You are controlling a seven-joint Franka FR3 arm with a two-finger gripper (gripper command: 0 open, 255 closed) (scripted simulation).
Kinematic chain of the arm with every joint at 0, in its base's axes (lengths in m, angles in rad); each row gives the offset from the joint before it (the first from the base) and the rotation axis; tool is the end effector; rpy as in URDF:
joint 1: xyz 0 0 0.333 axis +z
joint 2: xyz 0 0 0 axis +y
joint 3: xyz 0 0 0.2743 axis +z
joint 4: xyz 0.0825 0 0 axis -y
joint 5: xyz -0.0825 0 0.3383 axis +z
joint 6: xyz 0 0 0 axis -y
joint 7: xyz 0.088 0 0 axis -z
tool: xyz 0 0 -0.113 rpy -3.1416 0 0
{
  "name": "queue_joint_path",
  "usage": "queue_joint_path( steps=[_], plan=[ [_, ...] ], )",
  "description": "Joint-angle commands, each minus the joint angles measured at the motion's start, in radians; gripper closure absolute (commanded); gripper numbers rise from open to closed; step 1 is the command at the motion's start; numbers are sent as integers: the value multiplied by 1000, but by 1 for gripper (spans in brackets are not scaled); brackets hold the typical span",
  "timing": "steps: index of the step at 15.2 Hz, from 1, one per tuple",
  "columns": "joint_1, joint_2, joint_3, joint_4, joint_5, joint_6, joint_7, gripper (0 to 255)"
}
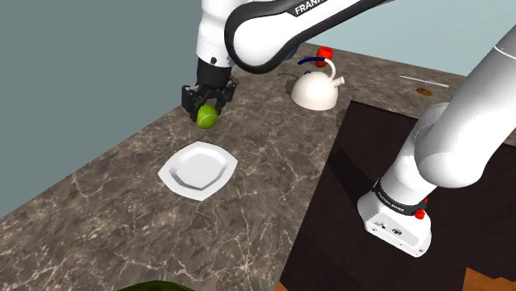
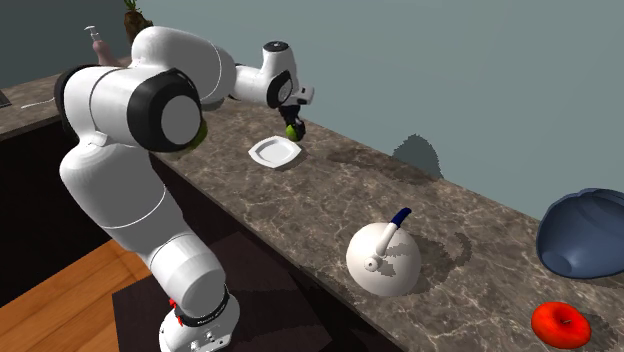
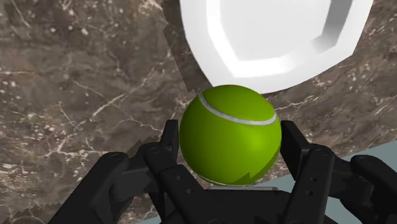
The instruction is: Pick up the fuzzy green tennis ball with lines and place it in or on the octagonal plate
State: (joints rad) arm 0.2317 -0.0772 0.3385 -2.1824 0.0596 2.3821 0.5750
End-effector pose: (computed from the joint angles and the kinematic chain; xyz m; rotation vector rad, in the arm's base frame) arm 0.4280 0.2777 0.4246 -2.9580 0.0589 -0.3244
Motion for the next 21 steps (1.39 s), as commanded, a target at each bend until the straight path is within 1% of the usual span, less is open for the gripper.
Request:
queue_joint_path(
  steps=[1,6,7,14,21],
  plan=[
    [20,-10,26,-8,-11,0,56,255],
    [69,-8,98,5,-52,-9,203,255],
    [72,-7,103,7,-55,-10,213,255],
    [71,39,109,-46,-86,83,237,255],
    [71,96,110,-87,-134,175,273,255]
  ],
)
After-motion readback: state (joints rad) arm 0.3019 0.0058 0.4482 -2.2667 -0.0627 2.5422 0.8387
